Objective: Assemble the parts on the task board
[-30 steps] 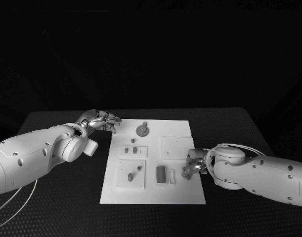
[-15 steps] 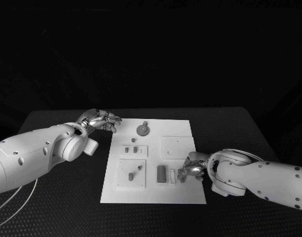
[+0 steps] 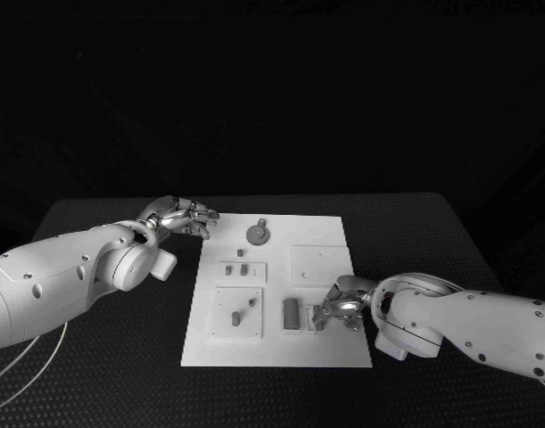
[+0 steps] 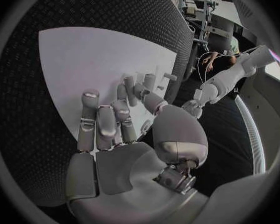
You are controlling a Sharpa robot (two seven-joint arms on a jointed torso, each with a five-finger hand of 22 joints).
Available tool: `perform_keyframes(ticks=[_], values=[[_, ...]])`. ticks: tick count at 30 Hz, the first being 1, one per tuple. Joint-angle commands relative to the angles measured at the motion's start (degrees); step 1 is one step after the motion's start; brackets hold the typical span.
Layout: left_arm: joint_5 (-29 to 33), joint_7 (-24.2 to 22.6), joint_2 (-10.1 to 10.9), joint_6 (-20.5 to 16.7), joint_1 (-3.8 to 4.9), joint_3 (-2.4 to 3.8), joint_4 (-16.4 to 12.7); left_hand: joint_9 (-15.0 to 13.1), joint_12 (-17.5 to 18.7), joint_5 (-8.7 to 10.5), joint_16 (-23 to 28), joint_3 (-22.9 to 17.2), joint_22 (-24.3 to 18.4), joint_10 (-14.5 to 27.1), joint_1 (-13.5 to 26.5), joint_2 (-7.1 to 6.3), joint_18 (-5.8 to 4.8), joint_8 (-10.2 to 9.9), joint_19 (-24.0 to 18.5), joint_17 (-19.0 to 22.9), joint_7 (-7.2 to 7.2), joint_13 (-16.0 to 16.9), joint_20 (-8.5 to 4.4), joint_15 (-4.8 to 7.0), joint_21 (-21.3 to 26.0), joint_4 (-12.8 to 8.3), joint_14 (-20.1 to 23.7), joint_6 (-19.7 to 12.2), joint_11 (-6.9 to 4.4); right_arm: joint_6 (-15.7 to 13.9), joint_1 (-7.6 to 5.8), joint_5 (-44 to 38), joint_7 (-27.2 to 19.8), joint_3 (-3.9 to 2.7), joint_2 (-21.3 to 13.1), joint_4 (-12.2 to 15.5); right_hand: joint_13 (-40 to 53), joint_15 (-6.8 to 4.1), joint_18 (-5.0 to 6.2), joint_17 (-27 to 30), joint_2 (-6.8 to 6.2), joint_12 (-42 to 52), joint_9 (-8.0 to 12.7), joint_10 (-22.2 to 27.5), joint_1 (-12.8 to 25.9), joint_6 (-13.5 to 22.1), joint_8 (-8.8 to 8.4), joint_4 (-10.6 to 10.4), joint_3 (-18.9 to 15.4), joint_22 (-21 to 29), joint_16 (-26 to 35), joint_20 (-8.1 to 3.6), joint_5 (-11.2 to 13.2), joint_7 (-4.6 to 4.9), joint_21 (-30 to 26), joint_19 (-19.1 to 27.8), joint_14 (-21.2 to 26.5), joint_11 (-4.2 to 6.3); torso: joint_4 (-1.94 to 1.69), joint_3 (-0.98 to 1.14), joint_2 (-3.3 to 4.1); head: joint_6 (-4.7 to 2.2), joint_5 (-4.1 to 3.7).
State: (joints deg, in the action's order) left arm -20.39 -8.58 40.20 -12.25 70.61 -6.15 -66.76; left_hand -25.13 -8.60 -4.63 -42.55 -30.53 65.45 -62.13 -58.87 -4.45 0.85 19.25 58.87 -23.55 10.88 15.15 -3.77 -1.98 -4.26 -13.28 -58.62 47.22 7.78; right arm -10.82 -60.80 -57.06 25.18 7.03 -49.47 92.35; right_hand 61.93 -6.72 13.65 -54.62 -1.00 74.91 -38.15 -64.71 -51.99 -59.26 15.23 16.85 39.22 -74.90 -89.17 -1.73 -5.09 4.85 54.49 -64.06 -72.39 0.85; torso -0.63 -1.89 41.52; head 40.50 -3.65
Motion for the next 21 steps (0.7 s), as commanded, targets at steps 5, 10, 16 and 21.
perform_keyframes(ticks=[5,10,16,21], values=[[0.3,-0.4,-0.1,0.8,0.02,0.03,-0.1,0.1,-0.2,0.21,0.3,0.0,0.1,0.3,0.5,-0.20,0.09,0.4,0.1,-0.1,0.04,-0.1,0.22,-0.15,0.2,0.0,-0.1,-0.4,0.04,0.9,0.06,2.0,0.0,0.02,1.0,-0.9,-0.2,-0.20,1.35,0.2,1.49,0.1,-0.7,-0.3,-2.2,-0.2,0.16,0.1,0.0,-1.2,0.3,-0.18,-0.3,0.23,0.3,0.1,0.0,0.32,-0.02,-0.05,0.00,0.06,-0.20],[0.3,-0.3,-0.1,0.8,0.02,0.03,-0.2,0.1,-0.2,0.21,0.3,0.0,0.1,0.3,0.5,-0.20,0.09,0.4,0.1,-0.1,0.04,-0.1,0.22,-0.15,0.2,0.0,-0.1,-0.4,0.04,0.8,0.07,2.2,-0.1,0.02,1.5,-1.2,-0.2,-0.21,1.35,0.2,1.48,0.1,-0.7,-0.3,-2.2,-0.2,0.16,0.1,-0.1,-1.2,0.3,-0.17,-0.3,0.22,0.3,0.1,0.0,0.33,-0.05,0.01,0.03,0.06,-0.06],[0.3,-0.4,-0.1,0.8,0.02,0.03,-0.2,0.1,-0.2,0.21,0.3,0.0,0.1,0.3,0.5,-0.20,0.09,0.4,0.1,-0.2,0.04,-0.1,0.22,-0.15,0.2,0.0,-0.1,-0.4,0.05,1.0,0.07,2.2,-0.1,0.03,2.2,-1.8,-0.2,-0.23,1.35,0.4,1.44,0.0,-0.7,-0.2,-2.0,-0.2,0.15,0.1,-0.2,-1.2,0.3,-0.13,-0.3,0.22,0.3,0.2,0.1,0.33,-0.01,0.00,0.01,-0.02,-0.03],[0.3,-0.4,-0.1,0.8,0.02,0.03,-0.2,0.1,-0.2,0.20,0.3,0.0,0.1,0.3,0.5,-0.20,0.09,0.4,0.1,-0.2,0.04,-0.1,0.22,-0.15,0.2,0.0,-0.1,-0.4,0.05,1.0,0.08,2.3,-0.2,0.05,2.4,-2.1,-0.3,-0.25,1.35,0.5,0.77,-0.1,-0.6,-0.1,-1.0,-0.3,0.11,-0.1,-0.8,-1.1,0.4,0.03,-0.3,0.22,0.3,0.2,0.1,0.34,-0.02,-0.01,0.00,0.26,-0.01]])
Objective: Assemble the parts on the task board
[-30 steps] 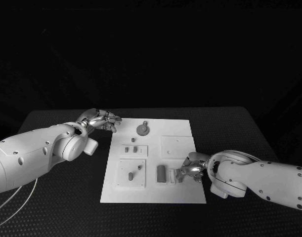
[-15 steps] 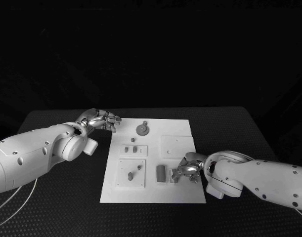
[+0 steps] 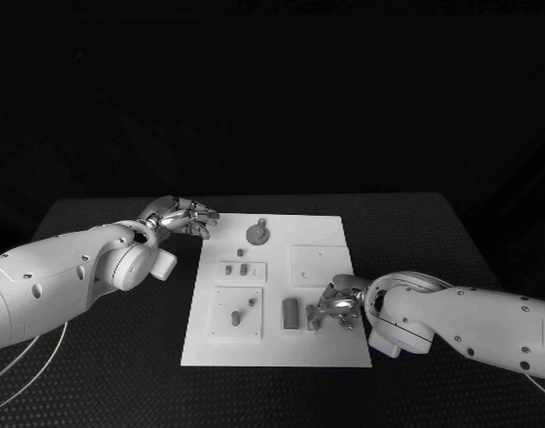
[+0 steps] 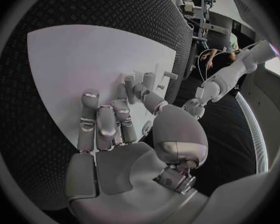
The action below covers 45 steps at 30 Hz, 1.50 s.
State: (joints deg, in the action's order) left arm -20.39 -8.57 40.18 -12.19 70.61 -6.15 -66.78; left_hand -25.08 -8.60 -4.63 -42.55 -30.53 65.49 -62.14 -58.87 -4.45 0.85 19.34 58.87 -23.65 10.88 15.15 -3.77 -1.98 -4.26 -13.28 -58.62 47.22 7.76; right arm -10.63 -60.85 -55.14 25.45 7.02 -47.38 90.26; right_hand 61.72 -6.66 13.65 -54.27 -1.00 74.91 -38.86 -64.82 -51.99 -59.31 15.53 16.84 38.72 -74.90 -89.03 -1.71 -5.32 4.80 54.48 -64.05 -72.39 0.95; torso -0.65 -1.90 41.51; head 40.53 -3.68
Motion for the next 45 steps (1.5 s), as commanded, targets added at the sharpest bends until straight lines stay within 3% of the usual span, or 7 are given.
perform_keyframes(ticks=[1,6,13,22,31,40,45], values=[[0.3,-0.4,-0.1,0.8,0.02,0.03,-0.1,0.1,-0.2,0.20,0.3,0.0,0.1,0.3,0.5,-0.20,0.09,0.3,0.1,-0.1,0.04,-0.1,0.22,-0.15,0.2,0.0,-0.1,-0.4,0.06,0.8,0.13,0.4,-0.4,0.06,0.3,0.0,-0.2,-0.30,1.35,0.2,0.40,-0.2,0.2,0.1,-0.5,-0.3,-0.20,-0.1,-0.6,-1.0,0.3,0.07,-0.1,0.28,0.3,0.1,0.1,0.22,0.00,0.00,0.01,0.23,0.01],[0.3,-0.4,-0.1,0.7,0.02,0.03,-0.1,0.1,-0.3,0.21,0.3,0.0,0.1,0.3,0.5,-0.21,0.09,0.3,0.1,-0.1,0.04,-0.1,0.22,-0.15,0.2,0.0,-0.1,-0.4,0.06,0.7,0.13,0.6,-0.7,0.06,0.3,-0.1,-0.5,-0.26,1.35,0.4,-1.72,-0.6,0.5,0.2,2.0,-0.5,-0.42,-1.1,-0.7,-0.8,0.5,0.22,-0.2,0.32,0.0,-0.3,0.1,0.15,0.02,0.01,0.00,0.26,0.08],[0.3,-0.3,-0.1,0.7,0.02,0.03,-0.1,0.1,-0.3,0.21,0.4,0.0,0.1,0.3,0.6,-0.21,0.09,0.3,0.1,-0.1,0.05,-0.1,0.22,-0.15,0.2,0.0,-0.1,-0.4,0.06,0.5,0.14,1.1,-1.6,0.07,0.4,-0.4,-0.8,-0.30,1.35,0.5,-6.69,-1.0,1.0,0.3,6.0,-0.7,-0.75,-6.8,0.5,-0.6,0.7,0.00,-0.1,0.32,-0.5,-0.9,0.0,0.18,0.02,0.02,0.01,0.23,0.03],[0.3,-0.3,-0.1,0.7,0.02,0.03,-0.1,0.1,-0.3,0.21,0.4,0.0,0.1,0.3,0.6,-0.21,0.09,0.3,0.1,-0.1,0.05,-0.1,0.22,-0.15,0.2,0.0,-0.1,-0.4,0.07,1.2,0.16,2.2,-2.7,0.11,0.5,-0.6,-1.0,-0.33,1.35,0.8,-10.27,-1.2,1.2,0.7,7.1,-0.5,-0.86,-10.4,1.9,-0.7,0.7,-0.29,-0.1,0.35,-0.7,-1.1,0.2,0.18,0.02,0.03,0.01,0.27,0.04],[0.3,-0.3,0.0,0.7,0.02,0.03,-0.1,0.1,-0.3,0.21,0.4,0.0,0.1,0.4,0.6,-0.21,0.10,0.3,0.1,-0.2,0.06,-0.1,0.22,-0.15,0.2,-0.1,-0.2,-0.5,0.07,2.2,0.17,1.6,-3.5,0.13,0.2,-0.6,-1.0,-0.33,1.35,0.8,-11.09,-1.2,1.1,0.8,6.5,-0.4,-0.87,-11.0,2.4,-0.8,0.7,-0.39,0.0,0.37,-0.7,-1.1,0.3,0.16,0.01,0.02,0.02,0.13,-0.04],[0.3,-0.3,0.0,0.7,0.02,0.03,-0.2,0.1,-0.3,0.21,0.4,0.0,0.1,0.4,0.5,-0.21,0.10,0.3,0.1,-0.2,0.06,-0.1,0.22,-0.15,0.2,-0.1,-0.2,-0.5,0.07,2.1,0.19,-0.7,-4.1,0.16,-0.1,-1.3,-0.8,-0.27,1.35,0.8,-9.27,-1.1,1.0,0.8,4.3,-0.3,-0.72,-7.8,1.4,-1.0,0.7,-0.35,0.0,0.40,-0.6,-0.8,0.4,0.13,0.05,0.04,0.00,-0.16,-0.06],[0.3,-0.4,0.0,0.4,0.04,0.03,-0.1,0.1,-0.3,0.21,0.4,0.0,0.1,0.4,0.5,-0.21,0.10,0.4,0.1,-0.2,0.06,-0.1,0.22,-0.15,0.2,-0.1,-0.2,-0.5,0.07,2.5,0.16,3.4,-12.1,0.16,-1.1,-2.7,-1.1,-0.10,1.35,1.3,-10.08,-1.4,1.2,1.1,4.4,0.8,-1.29,-7.6,1.3,-0.9,0.8,-0.25,-0.1,0.71,-0.7,-0.8,0.7,-0.13,0.05,0.02,-0.02,-0.58,0.00]])
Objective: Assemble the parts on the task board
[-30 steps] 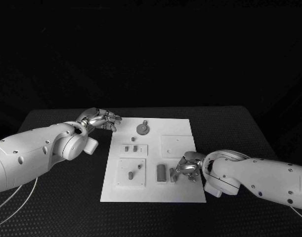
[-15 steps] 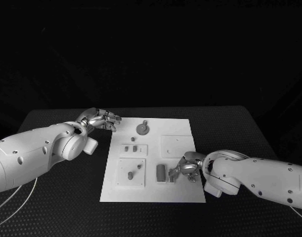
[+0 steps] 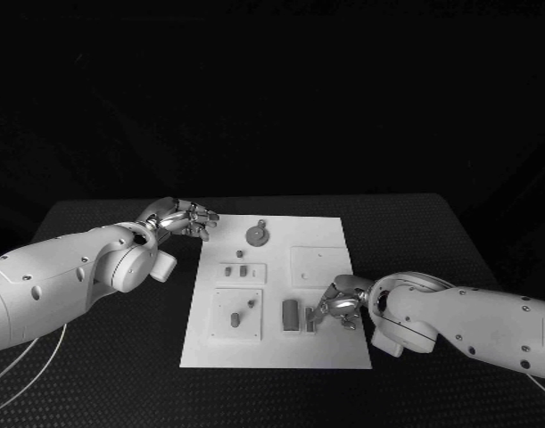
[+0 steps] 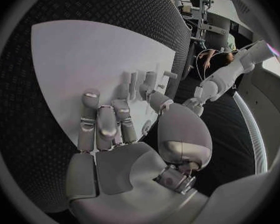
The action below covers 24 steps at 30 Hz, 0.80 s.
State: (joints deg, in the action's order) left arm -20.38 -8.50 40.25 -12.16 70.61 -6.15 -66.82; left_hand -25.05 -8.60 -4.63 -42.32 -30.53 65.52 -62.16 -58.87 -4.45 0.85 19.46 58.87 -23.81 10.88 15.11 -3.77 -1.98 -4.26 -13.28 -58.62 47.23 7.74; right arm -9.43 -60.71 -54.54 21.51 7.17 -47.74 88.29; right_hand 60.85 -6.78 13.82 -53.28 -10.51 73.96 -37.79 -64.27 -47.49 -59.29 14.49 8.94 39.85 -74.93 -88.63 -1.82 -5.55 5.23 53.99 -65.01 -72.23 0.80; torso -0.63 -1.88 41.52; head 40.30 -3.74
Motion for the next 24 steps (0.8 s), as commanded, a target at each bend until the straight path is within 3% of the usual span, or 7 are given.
perform_keyframes(ticks=[1,6,10,16,18,21,24], values=[[0.3,-0.5,-0.1,0.3,0.05,0.03,0.0,0.1,-0.3,0.21,0.2,0.0,0.1,0.4,0.5,-0.21,0.10,0.2,0.1,-0.1,0.06,-0.1,0.22,-0.15,0.2,-0.1,-0.2,-0.5,0.09,1.2,-0.04,4.0,-9.3,0.00,-1.1,-0.7,-0.4,0.09,1.18,0.6,-0.48,-0.5,0.2,0.8,-0.1,1.0,-0.38,0.3,0.2,-0.9,0.4,-0.12,0.2,0.38,-0.3,0.2,0.7,-0.08,-0.01,-0.01,-0.05,-0.47,0.11],[0.3,-0.9,-0.5,0.1,0.07,0.04,0.9,0.1,-0.3,0.21,0.2,0.0,0.1,0.4,0.5,-0.23,0.09,0.3,0.1,-0.1,0.05,-0.1,0.22,-0.15,0.2,-0.1,-0.2,-0.4,0.08,1.1,-2.73,6.1,-17.0,-0.02,-1.4,-2.8,-0.5,0.91,1.18,2.1,-0.34,-0.8,0.5,2.1,-0.2,3.1,-1.32,0.8,0.1,-0.9,0.7,0.24,0.2,1.29,-0.6,0.9,2.1,-0.96,0.12,0.04,-0.06,-1.30,0.21],[1.6,-1.0,-0.8,0.4,0.07,0.04,1.6,0.0,-0.4,0.21,0.2,0.0,0.1,0.3,0.5,-0.20,0.09,0.4,0.0,-0.1,0.00,0.0,0.23,-0.15,0.2,-0.1,-0.1,-0.3,0.05,0.2,-5.42,9.4,-22.0,-0.03,-0.9,-6.3,-0.4,1.18,1.18,3.6,-0.09,-0.8,0.5,2.6,-0.3,3.6,-1.47,1.1,0.0,-1.0,1.0,0.50,0.2,1.54,-0.8,1.3,3.4,-1.22,0.15,0.00,-0.20,-2.59,0.07],[4.4,-1.5,-1.4,1.0,0.10,0.07,3.2,-0.1,-0.5,0.21,0.4,-0.1,0.1,0.1,0.5,0.07,0.04,0.8,-0.2,-0.2,-0.30,0.0,0.29,-0.20,0.3,-0.2,0.0,0.4,-0.02,-1.5,-7.72,18.7,-29.1,-0.28,3.1,-16.5,-1.0,1.81,1.12,4.8,1.23,-2.4,0.5,5.3,-0.3,5.0,-1.88,3.0,-0.4,-0.8,3.1,1.97,0.2,2.14,-2.6,4.4,6.4,-1.83,0.32,0.02,-0.89,-4.39,0.03],[5.5,-1.7,-1.6,1.1,0.14,0.08,3.8,-0.2,-0.7,0.21,0.6,-0.2,0.0,-0.1,0.4,0.23,0.00,1.0,-0.3,-0.2,-0.49,0.1,0.33,-0.24,0.4,-0.3,0.2,0.8,-0.09,-1.4,-7.77,21.3,-30.6,-0.59,4.7,-20.0,-2.4,2.09,0.97,5.5,1.96,-4.3,0.6,6.6,-0.4,5.8,-2.13,4.0,-0.4,-0.5,4.9,2.89,0.2,2.43,-3.9,6.4,8.1,-2.11,0.39,0.02,-1.17,-4.99,0.14],[8.3,-2.3,-2.0,2.7,0.24,0.10,5.0,-0.2,-0.9,0.21,1.2,-0.3,-0.1,-0.5,0.3,0.48,-0.11,1.3,-0.9,-0.1,-0.72,0.2,0.49,-0.44,0.5,-0.4,0.7,1.2,-0.23,1.3,-7.76,24.5,-31.8,-2.32,8.0,-26.2,-5.6,2.78,0.29,7.5,2.95,-8.7,0.6,9.5,-0.3,7.1,-2.50,4.7,0.1,0.7,9.5,4.54,0.1,3.02,-7.4,10.6,12.0,-2.76,0.48,-0.01,-1.63,-5.86,0.20],[13.0,-3.9,-3.3,5.1,0.47,0.17,7.9,0.0,-1.0,0.44,2.9,-0.6,-0.7,-0.6,0.3,0.91,-0.32,1.1,-2.6,0.3,-0.60,0.2,1.10,-1.15,0.6,-0.7,1.7,0.9,-0.29,3.5,-7.72,28.4,-34.1,-3.20,11.0,-32.3,-11.5,4.77,-1.20,11.2,4.52,-16.4,0.8,15.3,0.7,9.7,-3.30,4.2,0.7,3.4,18.4,6.98,0.1,4.59,-13.8,17.7,18.5,-4.58,0.64,-0.11,-2.07,-7.09,0.45]])
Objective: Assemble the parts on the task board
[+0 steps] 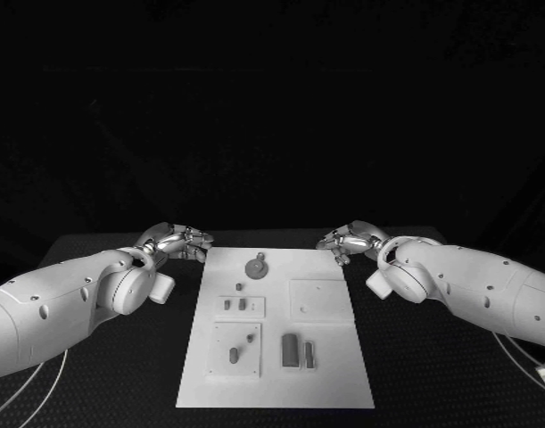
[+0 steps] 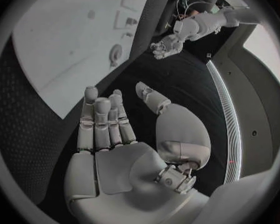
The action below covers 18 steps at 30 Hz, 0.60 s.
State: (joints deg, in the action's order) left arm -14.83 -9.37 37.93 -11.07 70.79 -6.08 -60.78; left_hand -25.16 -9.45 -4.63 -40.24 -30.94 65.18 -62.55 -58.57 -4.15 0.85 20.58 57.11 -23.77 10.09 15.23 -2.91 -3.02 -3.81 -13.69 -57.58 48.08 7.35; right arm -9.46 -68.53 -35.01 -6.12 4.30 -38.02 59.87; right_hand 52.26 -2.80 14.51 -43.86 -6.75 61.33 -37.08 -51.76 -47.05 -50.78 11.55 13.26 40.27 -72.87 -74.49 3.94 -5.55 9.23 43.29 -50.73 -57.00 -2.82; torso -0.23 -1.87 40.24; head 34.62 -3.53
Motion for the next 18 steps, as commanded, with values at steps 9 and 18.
perform_keyframes(ticks=[9,18], values=[[8.5,-5.6,-3.0,6.0,0.83,0.18,7.7,1.1,3.9,1.81,11.9,2.0,-7.0,6.7,3.1,0.98,-0.85,-2.1,-15.5,2.4,-0.50,-2.6,5.81,-4.58,0.4,-1.9,13.1,-5.1,1.07,7.4,2.16,14.4,-12.5,-4.66,7.2,-13.7,-32.2,13.25,-10.41,18.9,3.47,-34.9,2.5,5.6,0.8,6.1,-1.06,0.0,-1.3,6.7,41.0,7.84,0.4,1.09,-22.2,32.5,17.9,-6.47,0.52,-0.18,-1.73,-3.38,1.31],[9.1,-6.7,-5.2,5.7,0.79,0.18,10.9,1.4,5.7,1.81,18.9,8.4,-14.0,20.3,7.0,0.00,-0.85,-5.7,-26.0,4.7,-5.29,-7.6,10.13,-5.95,0.3,-2.7,25.0,-15.7,-0.57,6.7,3.17,16.3,-14.7,-6.93,7.9,-13.1,-41.8,13.69,-9.39,23.6,4.26,-44.2,4.7,3.3,2.3,9.1,-0.79,2.4,-9.8,7.6,48.4,8.07,0.2,1.33,-25.1,31.0,17.7,-6.72,0.51,0.23,-2.19,-3.19,1.96]])
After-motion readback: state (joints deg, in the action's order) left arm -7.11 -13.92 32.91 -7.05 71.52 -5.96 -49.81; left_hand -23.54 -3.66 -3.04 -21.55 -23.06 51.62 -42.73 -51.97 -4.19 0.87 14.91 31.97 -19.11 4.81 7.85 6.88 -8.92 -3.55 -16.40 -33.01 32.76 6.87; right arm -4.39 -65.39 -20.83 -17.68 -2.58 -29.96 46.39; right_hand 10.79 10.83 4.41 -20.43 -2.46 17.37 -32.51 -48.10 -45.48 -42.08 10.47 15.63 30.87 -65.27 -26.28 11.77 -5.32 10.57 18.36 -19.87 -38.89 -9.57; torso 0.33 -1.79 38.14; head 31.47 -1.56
